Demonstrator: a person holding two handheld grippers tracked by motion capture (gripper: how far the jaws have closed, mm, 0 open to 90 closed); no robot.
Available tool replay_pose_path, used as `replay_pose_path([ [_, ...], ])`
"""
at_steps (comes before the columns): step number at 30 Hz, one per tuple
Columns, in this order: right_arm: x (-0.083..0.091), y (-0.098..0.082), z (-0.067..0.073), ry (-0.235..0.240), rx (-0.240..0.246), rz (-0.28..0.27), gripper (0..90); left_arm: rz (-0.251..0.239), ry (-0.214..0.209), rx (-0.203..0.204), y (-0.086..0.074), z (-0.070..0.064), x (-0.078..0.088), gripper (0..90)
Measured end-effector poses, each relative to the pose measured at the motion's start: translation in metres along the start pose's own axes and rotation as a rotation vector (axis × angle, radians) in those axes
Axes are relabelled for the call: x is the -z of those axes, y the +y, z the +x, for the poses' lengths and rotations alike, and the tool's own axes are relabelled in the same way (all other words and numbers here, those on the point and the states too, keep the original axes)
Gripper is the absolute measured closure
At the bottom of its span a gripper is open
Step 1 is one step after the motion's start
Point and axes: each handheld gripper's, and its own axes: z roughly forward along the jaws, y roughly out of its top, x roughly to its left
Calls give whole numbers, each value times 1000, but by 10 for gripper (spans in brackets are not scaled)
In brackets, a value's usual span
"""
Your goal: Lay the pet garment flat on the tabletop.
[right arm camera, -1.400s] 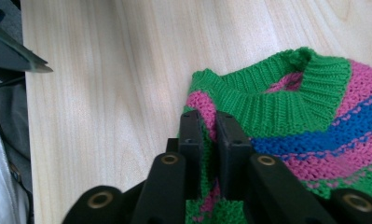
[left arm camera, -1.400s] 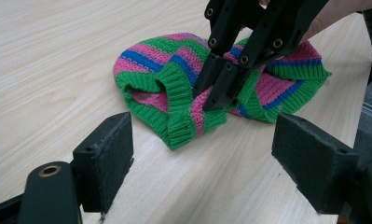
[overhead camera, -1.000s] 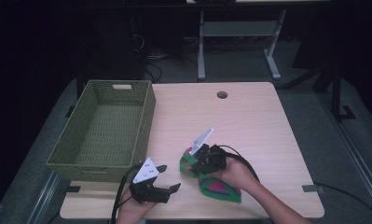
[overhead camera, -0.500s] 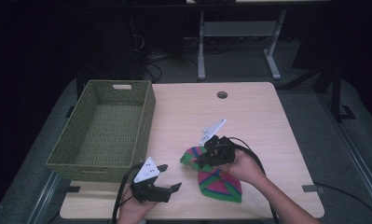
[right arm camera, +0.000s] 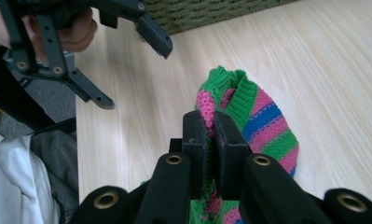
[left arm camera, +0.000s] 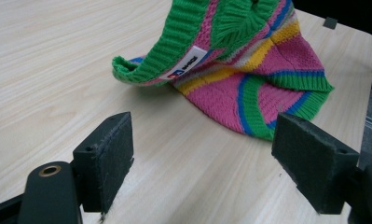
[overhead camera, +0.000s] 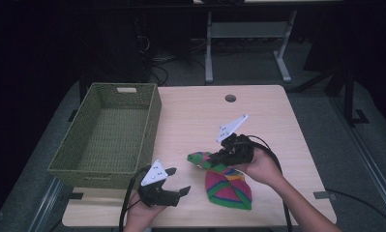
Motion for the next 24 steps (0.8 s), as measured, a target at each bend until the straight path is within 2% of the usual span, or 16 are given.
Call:
replay_pose_path([
  [5,10,1,-1,-1,7,-17,839,0,-5,-3,4,0,-4,203],
  [7,17,1,-2,14,2,-38,839,-3,-8,0,5,0,-6,203],
  [15,33,-1,-4,23,6,-83,839,-6,8,-1,13,4,-14,204],
  [23,47,-7,-9,43,17,-125,838,-12,7,16,20,11,-26,210],
  [24,49,-8,-10,50,21,-136,838,-18,-1,29,21,13,-30,211],
])
